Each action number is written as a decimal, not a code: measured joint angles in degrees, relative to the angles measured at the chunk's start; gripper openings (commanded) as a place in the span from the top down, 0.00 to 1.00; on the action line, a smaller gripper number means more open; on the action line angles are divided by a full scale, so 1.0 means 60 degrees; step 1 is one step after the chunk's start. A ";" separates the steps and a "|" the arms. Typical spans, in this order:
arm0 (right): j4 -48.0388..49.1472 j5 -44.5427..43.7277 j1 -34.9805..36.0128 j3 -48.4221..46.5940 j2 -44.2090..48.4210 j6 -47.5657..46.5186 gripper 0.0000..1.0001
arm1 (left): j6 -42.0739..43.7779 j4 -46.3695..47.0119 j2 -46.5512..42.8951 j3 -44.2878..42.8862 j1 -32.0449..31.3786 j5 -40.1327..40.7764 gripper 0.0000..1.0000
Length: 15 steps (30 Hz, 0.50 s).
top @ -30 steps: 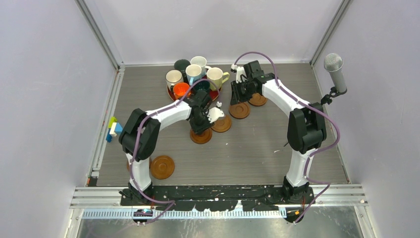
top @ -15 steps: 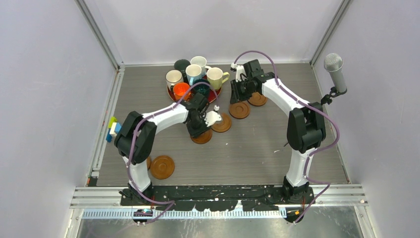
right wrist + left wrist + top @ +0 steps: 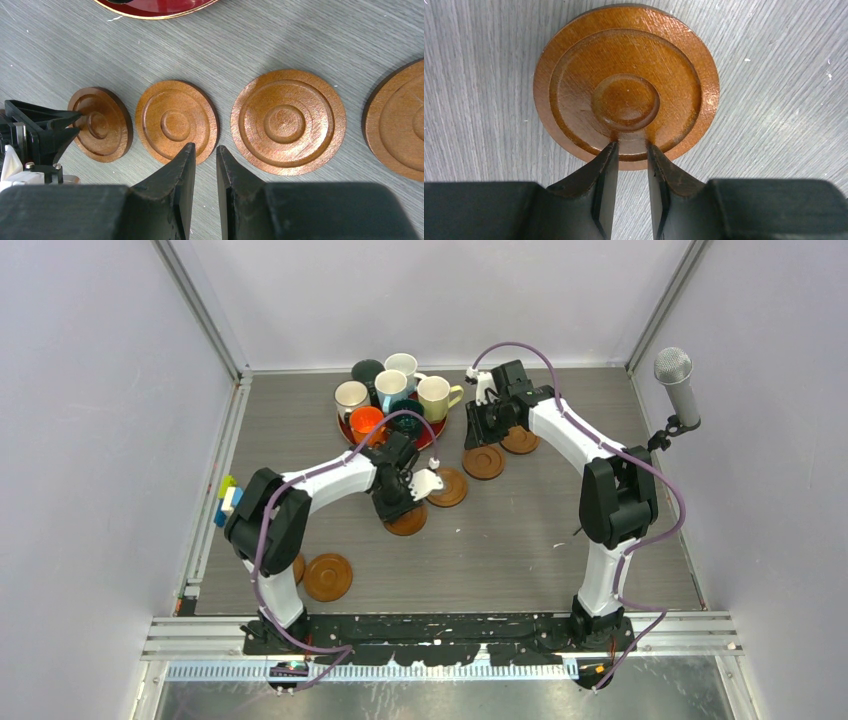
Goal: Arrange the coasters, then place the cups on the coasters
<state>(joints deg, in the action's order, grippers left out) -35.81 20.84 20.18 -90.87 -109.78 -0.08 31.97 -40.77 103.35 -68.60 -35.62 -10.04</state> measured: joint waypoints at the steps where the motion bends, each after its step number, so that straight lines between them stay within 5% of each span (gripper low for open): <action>1: 0.0000 0.0000 0.0000 0.0000 0.0000 0.0000 0.73 | 0.0000 -0.0011 -0.0011 0.0000 0.0000 0.0000 0.70; 15: -0.0004 -0.0007 0.0000 0.0000 0.0000 -0.0004 0.73 | 0.0011 -0.0444 -0.0368 0.0317 0.0000 0.0138 0.69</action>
<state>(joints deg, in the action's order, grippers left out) -35.83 20.80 20.18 -90.87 -109.78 -0.10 32.03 -43.44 101.14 -66.70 -35.62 -9.21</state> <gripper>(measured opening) 0.274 0.304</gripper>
